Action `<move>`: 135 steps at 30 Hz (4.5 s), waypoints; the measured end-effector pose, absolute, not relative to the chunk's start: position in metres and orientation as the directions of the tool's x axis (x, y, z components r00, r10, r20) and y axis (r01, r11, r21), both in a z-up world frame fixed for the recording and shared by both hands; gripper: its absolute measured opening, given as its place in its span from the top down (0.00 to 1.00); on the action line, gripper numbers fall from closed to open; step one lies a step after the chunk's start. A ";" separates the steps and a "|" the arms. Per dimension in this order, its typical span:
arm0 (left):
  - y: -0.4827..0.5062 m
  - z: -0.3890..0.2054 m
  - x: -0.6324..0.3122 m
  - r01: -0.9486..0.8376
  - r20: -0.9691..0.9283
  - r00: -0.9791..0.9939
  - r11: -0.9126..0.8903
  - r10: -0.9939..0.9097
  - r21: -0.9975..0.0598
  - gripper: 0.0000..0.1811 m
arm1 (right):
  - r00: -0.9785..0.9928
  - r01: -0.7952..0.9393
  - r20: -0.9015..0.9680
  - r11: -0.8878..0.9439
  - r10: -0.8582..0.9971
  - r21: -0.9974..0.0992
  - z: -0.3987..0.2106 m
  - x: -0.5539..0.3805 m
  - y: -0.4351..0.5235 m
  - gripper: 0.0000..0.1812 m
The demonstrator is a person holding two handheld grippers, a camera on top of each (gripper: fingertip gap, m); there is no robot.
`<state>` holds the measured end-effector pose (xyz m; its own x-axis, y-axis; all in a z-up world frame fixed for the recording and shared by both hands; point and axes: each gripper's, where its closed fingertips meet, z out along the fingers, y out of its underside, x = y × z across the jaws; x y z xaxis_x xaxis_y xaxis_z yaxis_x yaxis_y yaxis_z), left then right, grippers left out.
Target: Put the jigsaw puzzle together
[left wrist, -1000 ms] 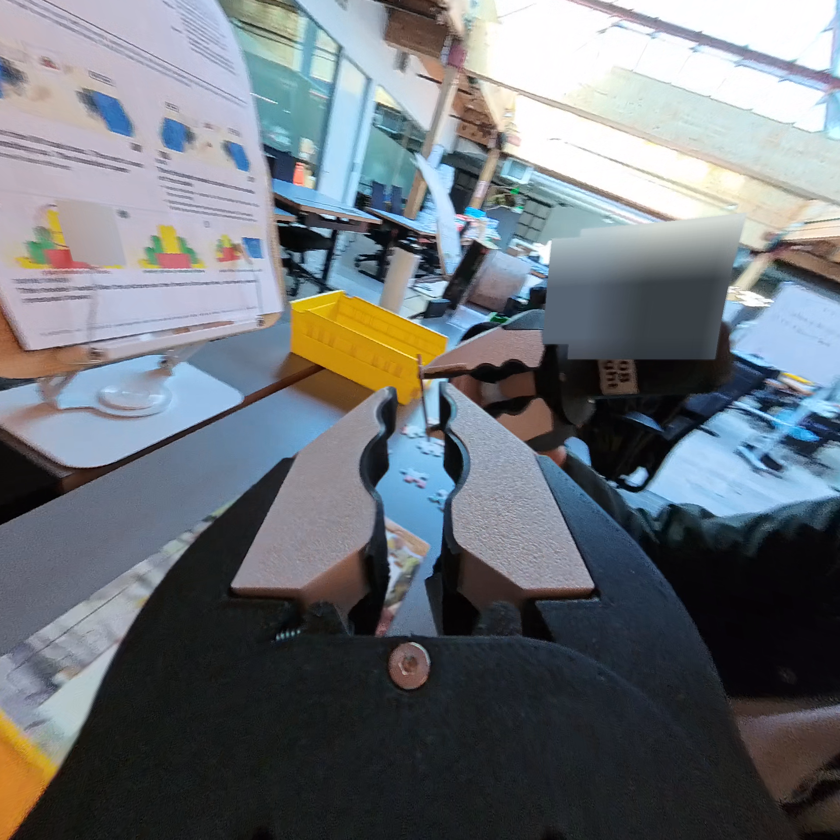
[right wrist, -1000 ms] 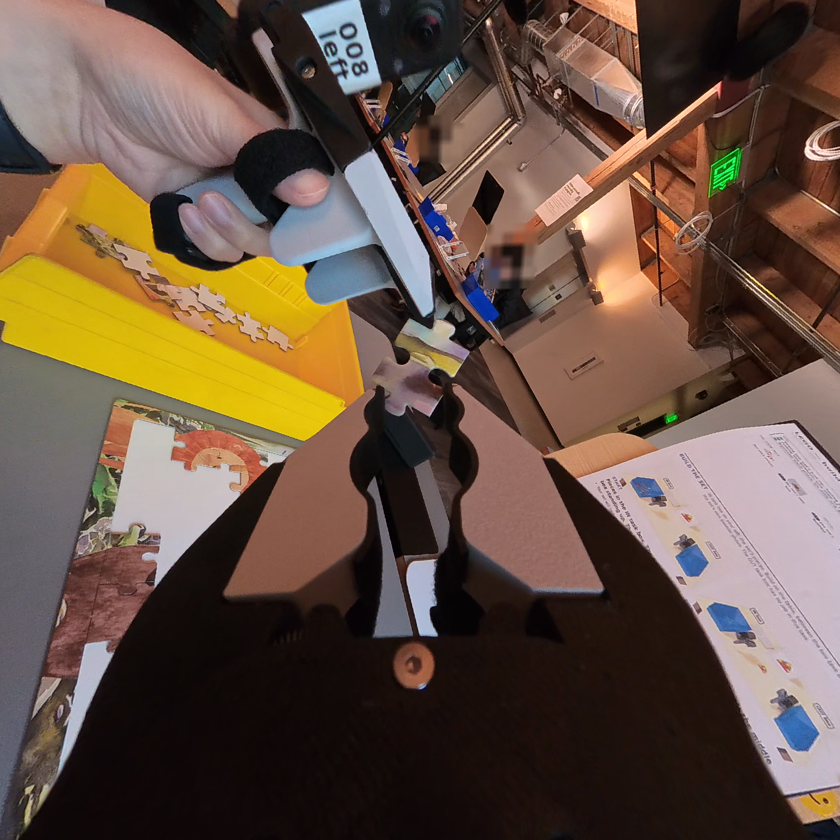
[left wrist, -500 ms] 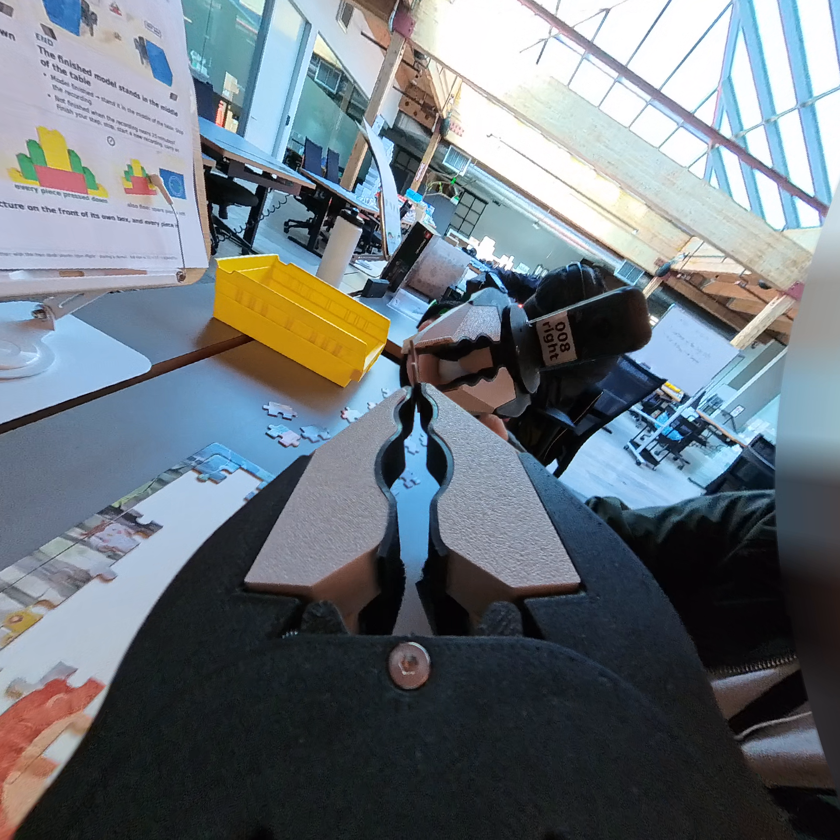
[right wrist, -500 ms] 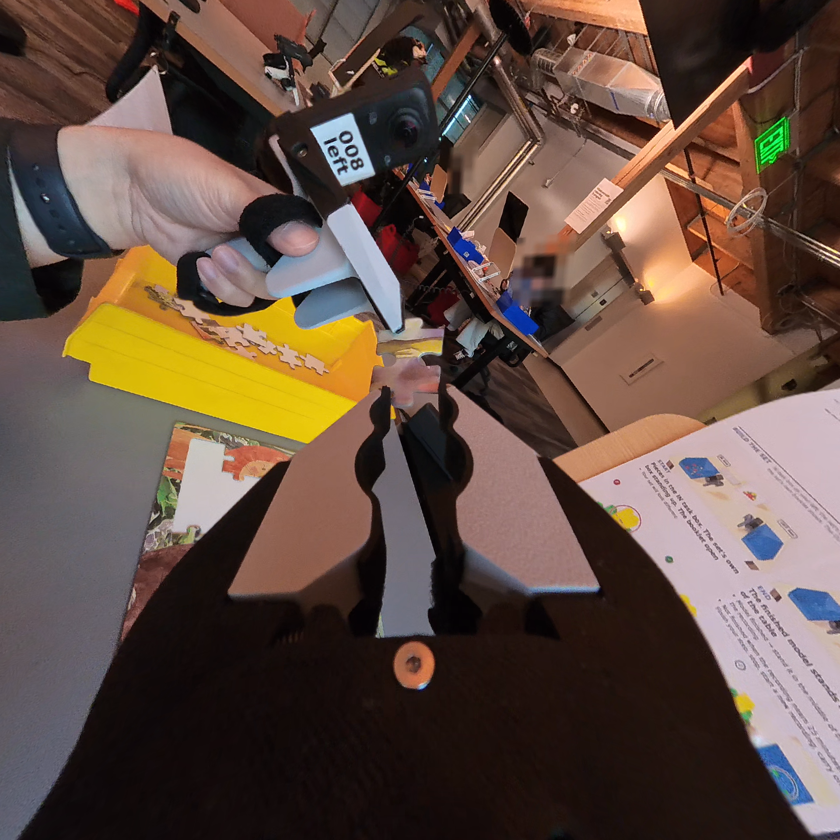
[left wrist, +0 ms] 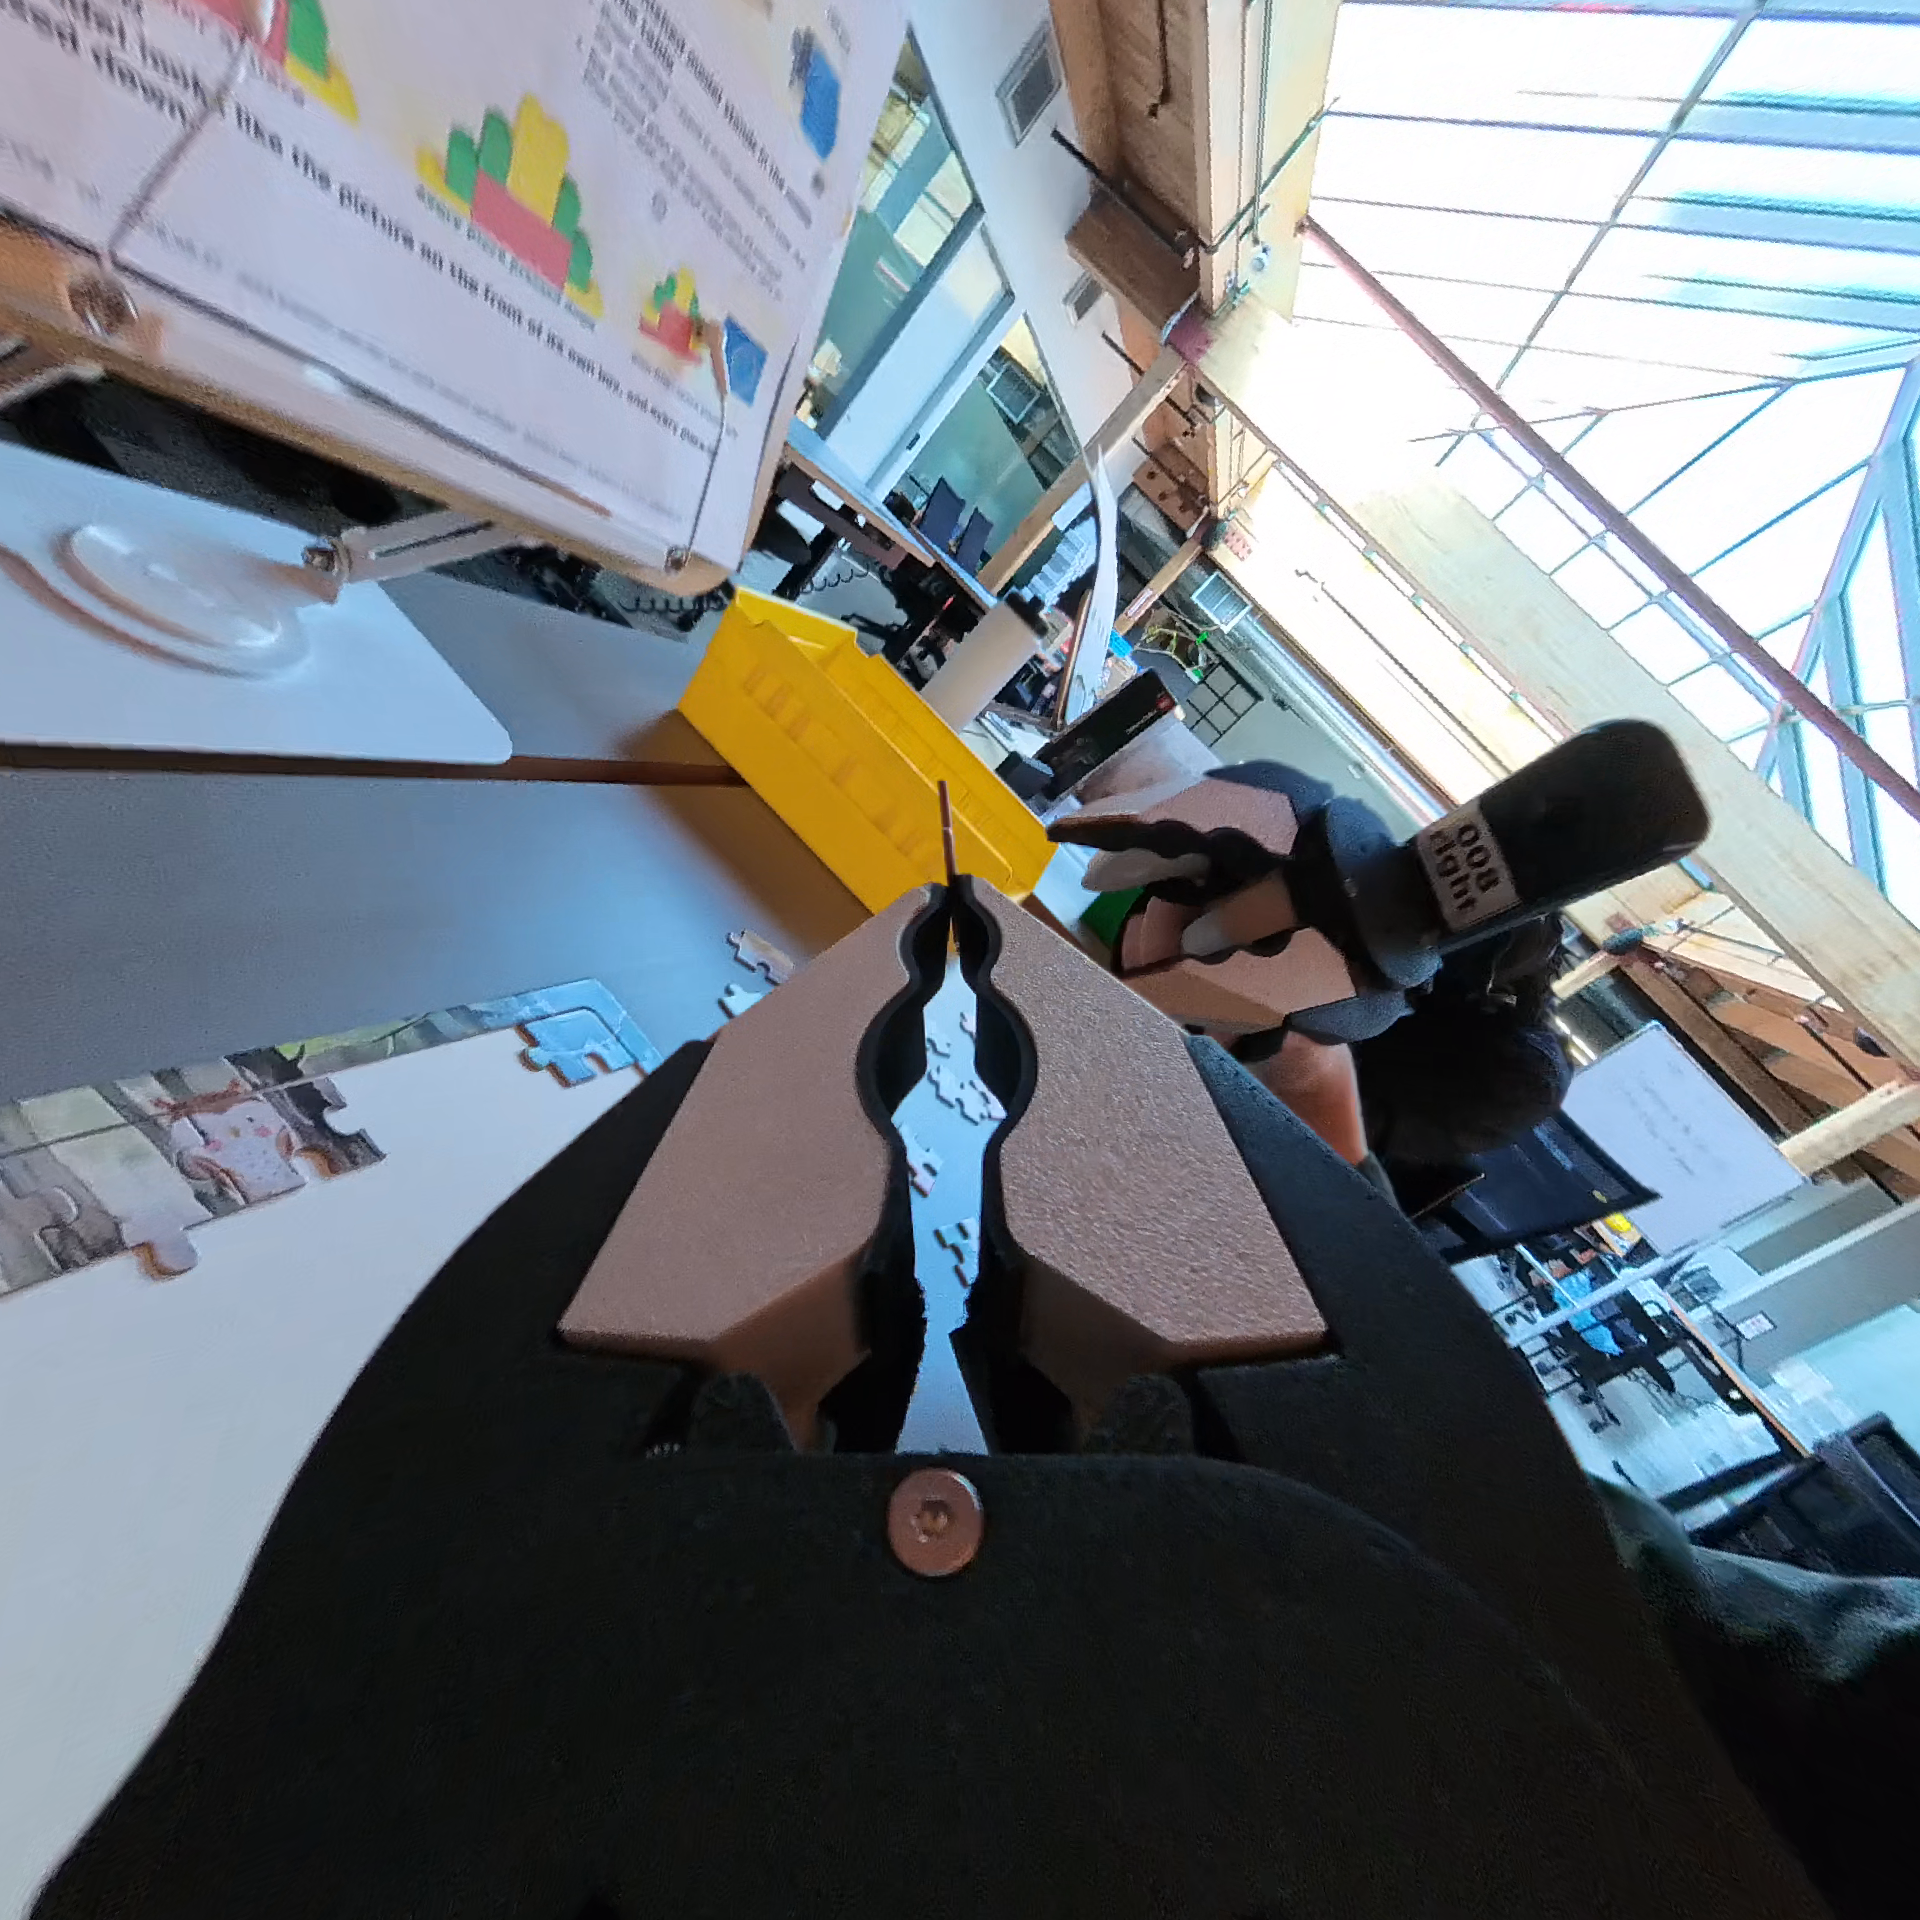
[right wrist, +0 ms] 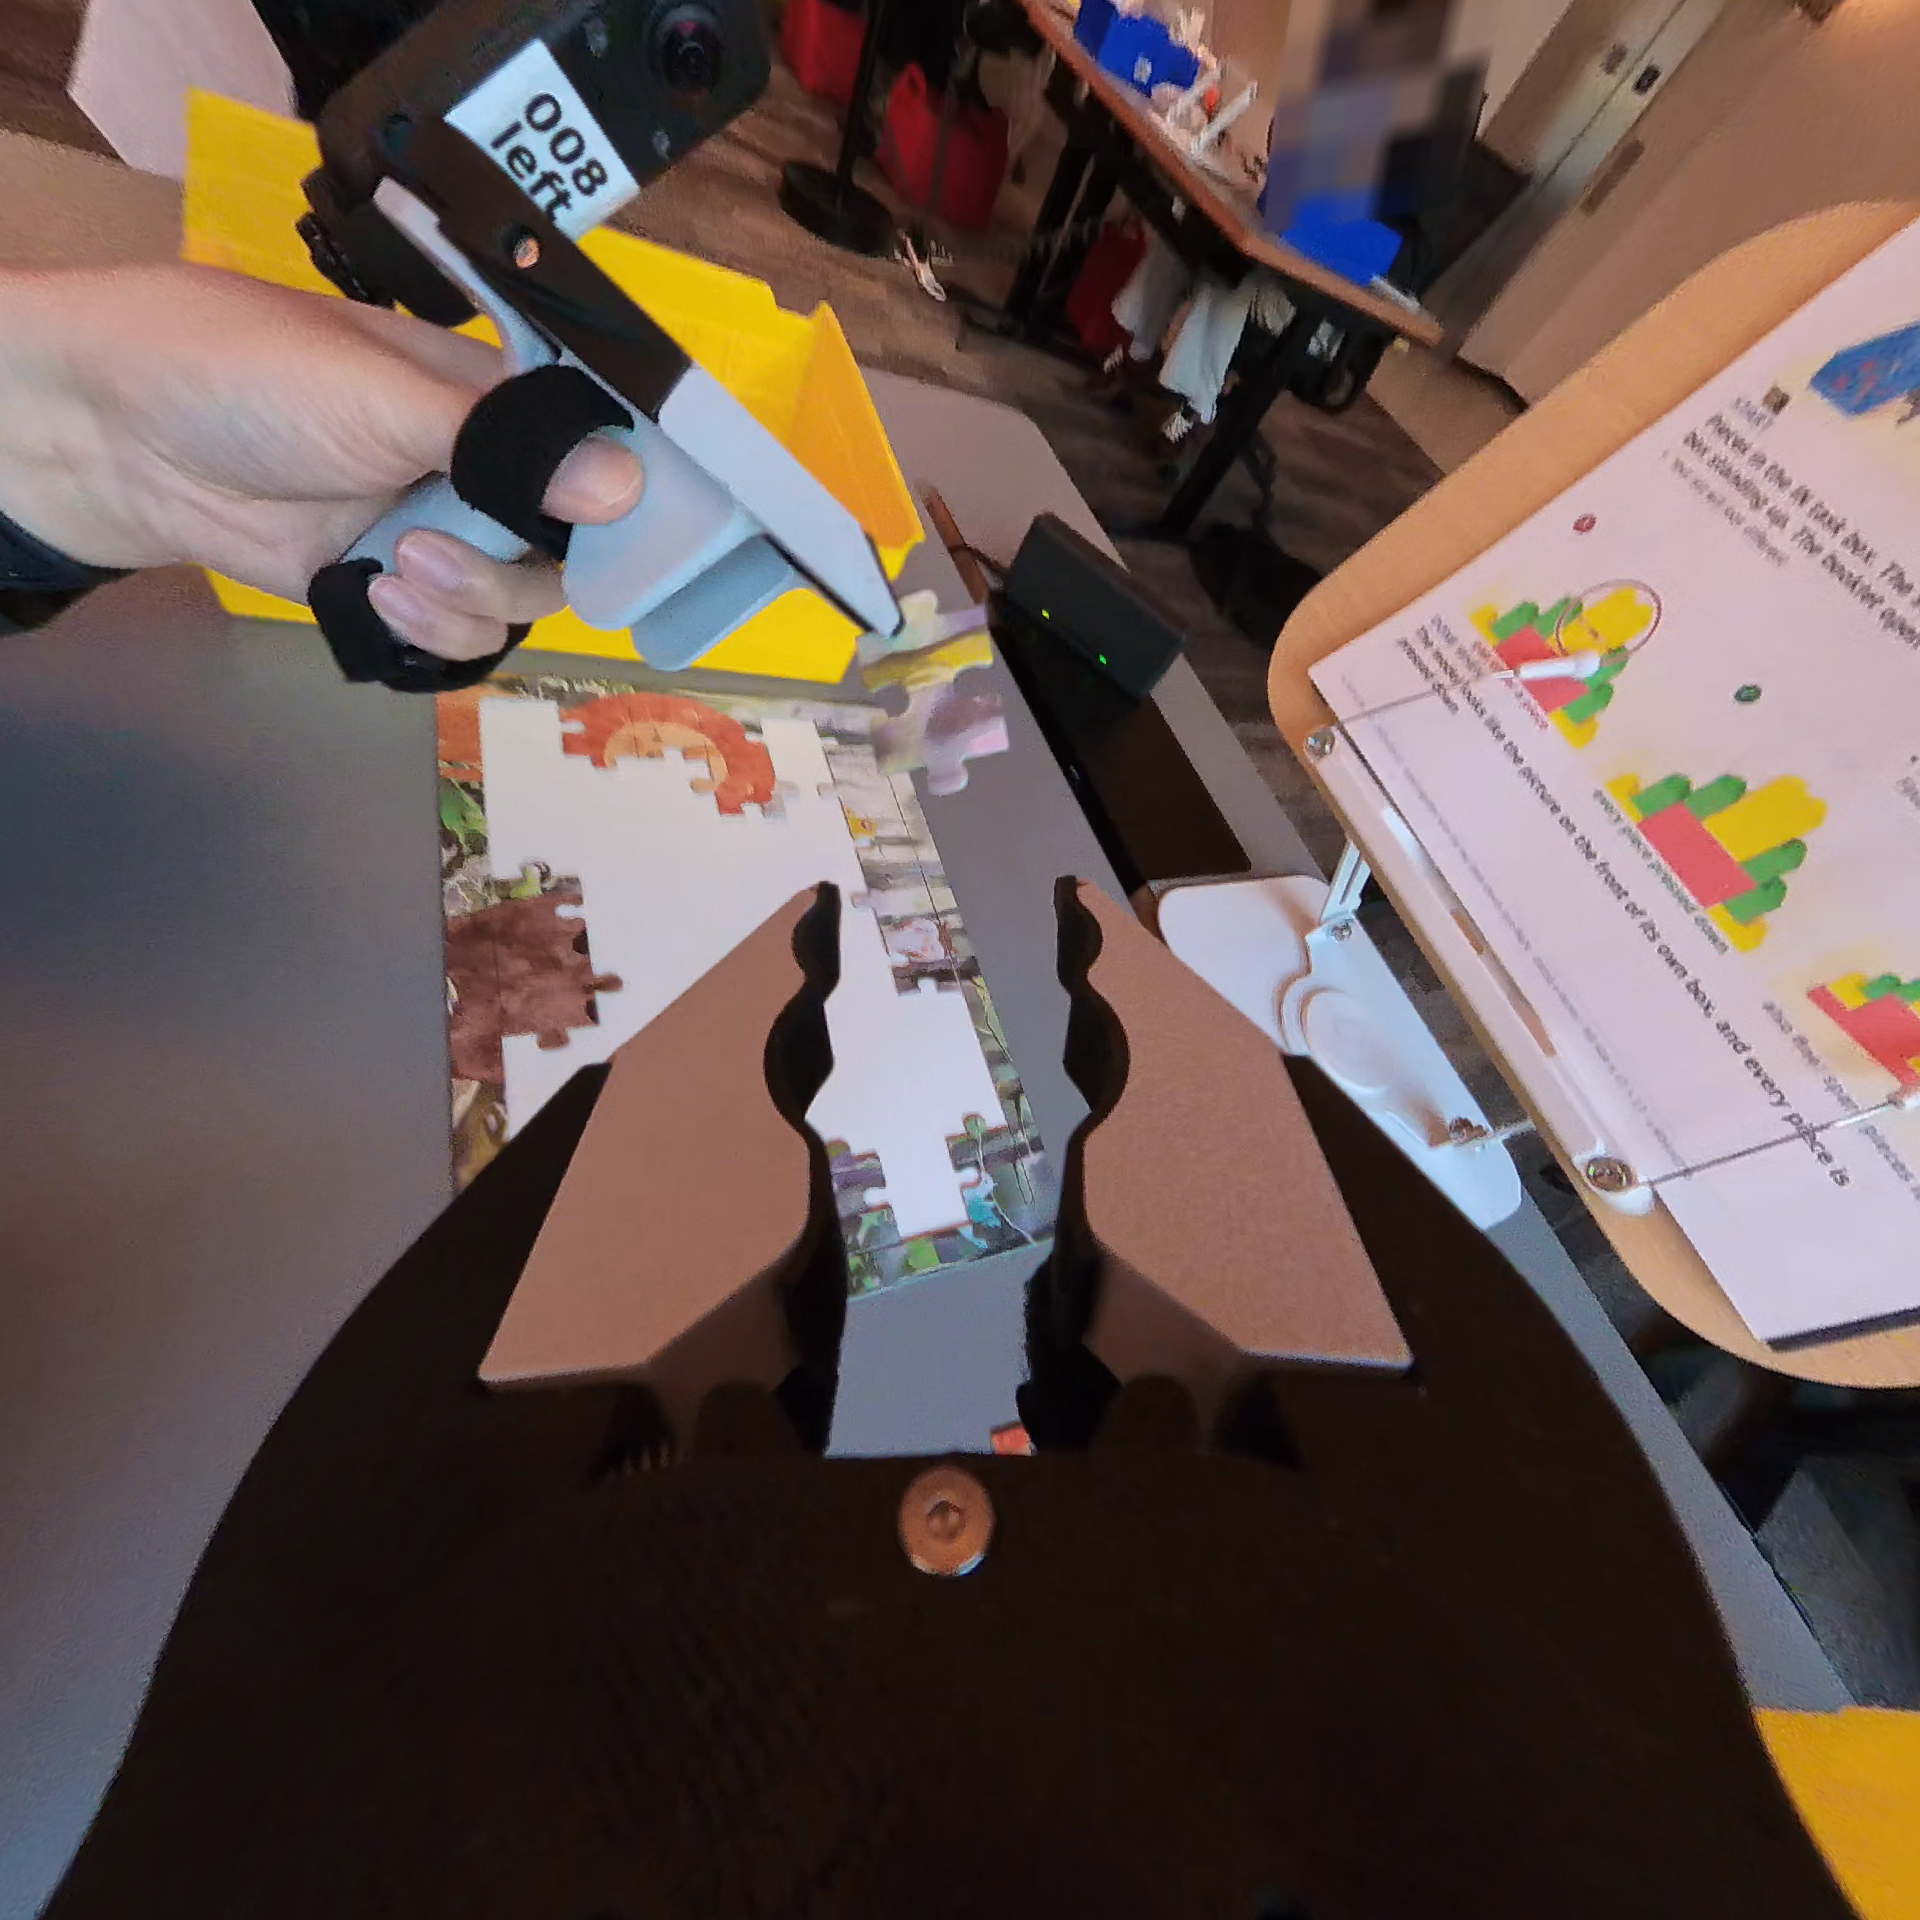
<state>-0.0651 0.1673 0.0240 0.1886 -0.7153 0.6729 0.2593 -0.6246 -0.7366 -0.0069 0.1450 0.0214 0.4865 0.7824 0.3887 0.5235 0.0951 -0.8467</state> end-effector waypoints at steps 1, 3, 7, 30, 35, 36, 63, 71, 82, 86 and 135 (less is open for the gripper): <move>0.167 0.017 -0.059 0.253 0.676 0.174 -0.631 -0.716 -0.734 1.00 | 0.486 0.532 0.390 0.089 0.782 -0.842 0.017 -0.005 0.147 0.77; 0.165 0.007 -0.049 0.246 0.671 0.146 -0.630 -0.727 -0.737 1.00 | 0.486 0.544 0.378 0.066 0.788 -0.836 0.008 -0.004 0.152 0.77; 0.165 -0.028 -0.036 0.179 0.690 0.158 -0.667 -0.706 -0.723 1.00 | 0.489 0.563 0.358 0.025 0.795 -0.826 -0.009 0.001 0.159 0.77; 0.179 -0.051 -0.044 0.178 0.745 0.143 -0.724 -0.651 -0.666 1.00 | 0.434 0.661 0.383 0.000 0.816 -0.750 -0.060 -0.034 0.181 0.78; 0.179 -0.051 -0.045 0.168 0.751 0.145 -0.732 -0.644 -0.660 1.00 | 0.420 0.685 0.415 0.018 0.807 -0.728 -0.060 -0.037 0.182 0.83; 0.180 -0.052 -0.046 0.160 0.753 0.155 -0.736 -0.639 -0.657 1.00 | 0.419 0.685 0.414 0.017 0.808 -0.728 -0.061 -0.036 0.182 0.83; 0.179 -0.033 -0.080 -0.034 0.591 0.308 -0.629 -0.746 -0.777 0.84 | 0.198 0.837 -0.068 -0.205 0.978 -0.507 -0.137 -0.032 0.095 0.83; 0.138 -0.082 -0.048 -0.295 0.701 0.196 -0.723 -0.686 -0.625 0.85 | 0.208 0.814 -0.004 -0.175 0.978 -0.554 -0.122 -0.029 0.100 0.83; 0.116 -0.114 -0.030 -0.394 0.805 0.150 -0.781 -0.574 -0.484 0.91 | 0.228 0.783 0.053 -0.151 0.972 -0.603 -0.111 -0.028 0.110 0.83; 0.110 -0.117 -0.028 -0.422 0.825 0.116 -0.779 -0.553 -0.464 1.00 | 0.276 0.767 0.025 -0.205 0.961 -0.608 -0.111 -0.021 0.113 0.82; 0.124 -0.073 -0.030 -0.246 0.919 -0.027 -0.888 -0.394 -0.388 0.84 | 0.375 0.857 0.246 -0.233 0.894 -0.460 -0.073 0.016 0.112 0.83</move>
